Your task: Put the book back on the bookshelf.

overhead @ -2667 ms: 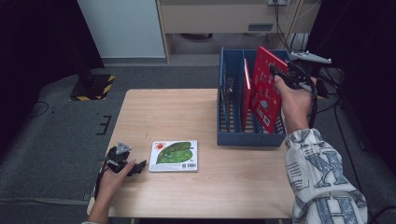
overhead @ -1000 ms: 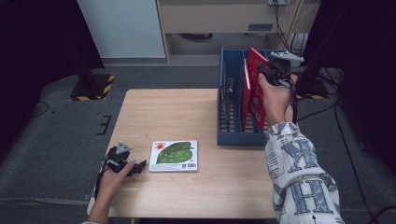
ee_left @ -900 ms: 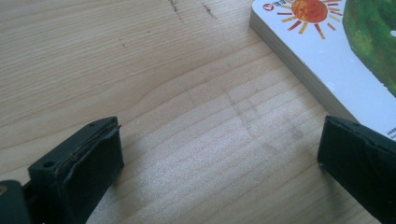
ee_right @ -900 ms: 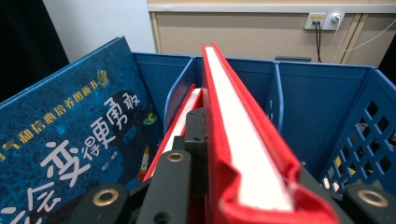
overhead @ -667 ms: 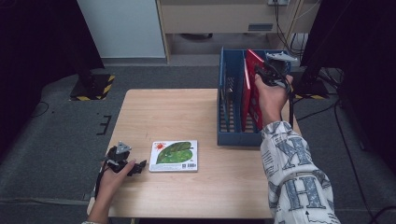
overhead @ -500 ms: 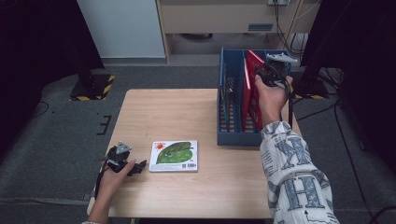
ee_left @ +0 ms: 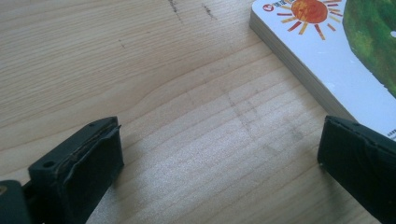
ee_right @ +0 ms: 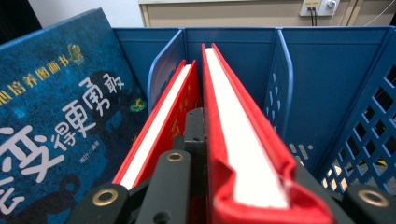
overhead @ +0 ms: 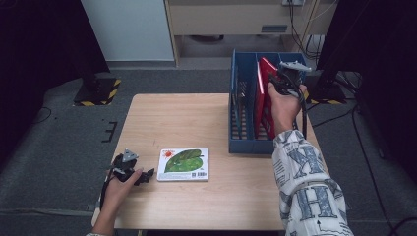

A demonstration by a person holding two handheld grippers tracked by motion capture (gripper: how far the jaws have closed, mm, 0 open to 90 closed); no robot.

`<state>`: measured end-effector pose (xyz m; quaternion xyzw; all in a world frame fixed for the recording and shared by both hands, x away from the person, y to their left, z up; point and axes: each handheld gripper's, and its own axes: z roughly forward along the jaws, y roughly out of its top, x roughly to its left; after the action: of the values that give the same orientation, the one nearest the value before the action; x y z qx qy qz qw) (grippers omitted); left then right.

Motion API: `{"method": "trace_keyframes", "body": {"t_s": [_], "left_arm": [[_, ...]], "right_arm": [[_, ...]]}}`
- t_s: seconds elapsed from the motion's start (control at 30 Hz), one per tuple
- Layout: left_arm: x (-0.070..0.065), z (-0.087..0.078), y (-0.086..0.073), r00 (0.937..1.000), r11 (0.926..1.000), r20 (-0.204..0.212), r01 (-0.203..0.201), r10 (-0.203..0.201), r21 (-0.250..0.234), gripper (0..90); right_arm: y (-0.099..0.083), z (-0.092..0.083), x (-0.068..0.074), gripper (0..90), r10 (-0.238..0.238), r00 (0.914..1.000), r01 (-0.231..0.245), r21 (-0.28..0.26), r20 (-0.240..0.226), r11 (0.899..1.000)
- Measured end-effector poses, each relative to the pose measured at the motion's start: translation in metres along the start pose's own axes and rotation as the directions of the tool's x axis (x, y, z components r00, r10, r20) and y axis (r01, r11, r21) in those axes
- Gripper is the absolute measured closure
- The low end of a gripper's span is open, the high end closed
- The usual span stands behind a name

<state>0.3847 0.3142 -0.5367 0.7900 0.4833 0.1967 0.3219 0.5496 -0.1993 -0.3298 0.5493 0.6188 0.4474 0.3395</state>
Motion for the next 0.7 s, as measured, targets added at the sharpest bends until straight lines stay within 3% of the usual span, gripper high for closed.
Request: {"method": "trace_keyframes", "body": {"t_s": [0.7], "left_arm": [[0.0, 0.0, 0.001, 1.0, 1.0, -0.002, -0.004, 0.004, 0.004, 0.0]], "right_arm": [[-0.014, 0.011, 0.002, 78.3, -0.009, 1.0, 0.009, 0.029, 0.001, 1.0]]}}
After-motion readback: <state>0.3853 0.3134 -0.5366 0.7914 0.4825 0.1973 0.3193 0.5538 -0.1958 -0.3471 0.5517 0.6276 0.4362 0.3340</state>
